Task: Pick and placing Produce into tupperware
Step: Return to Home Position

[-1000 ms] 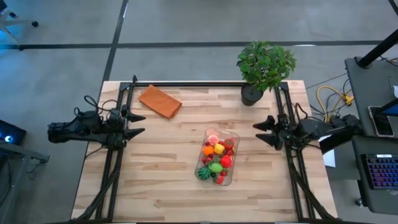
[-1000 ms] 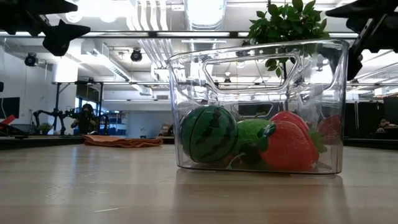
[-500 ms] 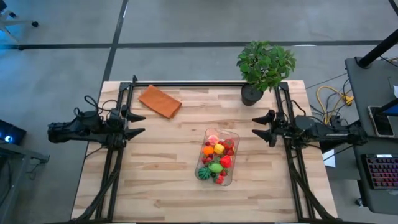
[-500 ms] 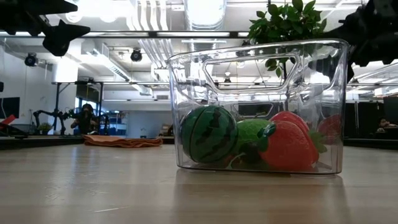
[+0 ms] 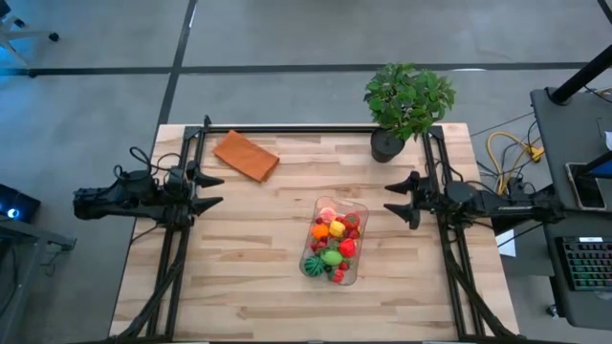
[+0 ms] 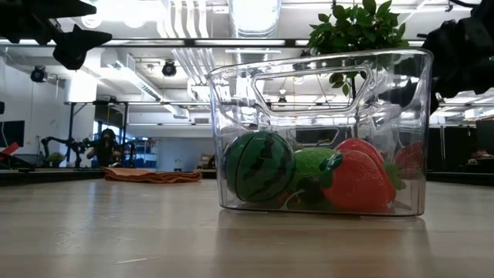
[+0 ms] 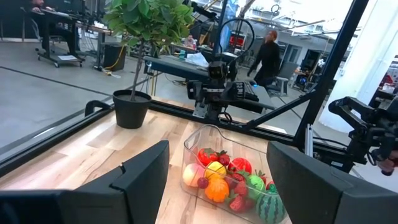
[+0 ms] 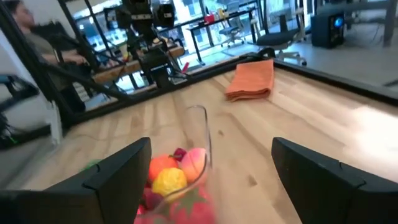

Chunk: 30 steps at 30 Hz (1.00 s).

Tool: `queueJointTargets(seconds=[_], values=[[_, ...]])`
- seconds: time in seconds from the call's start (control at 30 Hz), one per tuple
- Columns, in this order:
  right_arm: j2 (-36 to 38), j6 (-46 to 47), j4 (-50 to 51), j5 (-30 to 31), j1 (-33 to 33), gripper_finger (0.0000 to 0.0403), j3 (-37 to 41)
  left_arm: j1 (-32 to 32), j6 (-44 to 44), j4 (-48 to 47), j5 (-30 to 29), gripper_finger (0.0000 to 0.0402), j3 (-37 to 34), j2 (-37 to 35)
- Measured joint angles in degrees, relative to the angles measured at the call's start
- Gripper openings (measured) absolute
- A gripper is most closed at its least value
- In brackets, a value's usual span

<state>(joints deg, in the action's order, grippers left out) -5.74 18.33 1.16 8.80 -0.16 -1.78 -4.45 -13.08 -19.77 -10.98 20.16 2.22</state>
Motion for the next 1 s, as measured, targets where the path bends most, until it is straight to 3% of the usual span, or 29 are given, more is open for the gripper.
queueJointTargets(seconds=[0.17, 1.0], values=[[-0.06, -6.29, 0.40, 0.02, 0.00, 0.0325, 0.00, -0.01, 0.00, -0.02, 0.00, 0.0256, 0.00, 0.00], [-0.30, -6.39, 0.34, 0.24, 0.00, 0.0325, 0.00, 0.00, 0.00, 0.00, 0.00, 0.0256, -0.02, 0.00]])
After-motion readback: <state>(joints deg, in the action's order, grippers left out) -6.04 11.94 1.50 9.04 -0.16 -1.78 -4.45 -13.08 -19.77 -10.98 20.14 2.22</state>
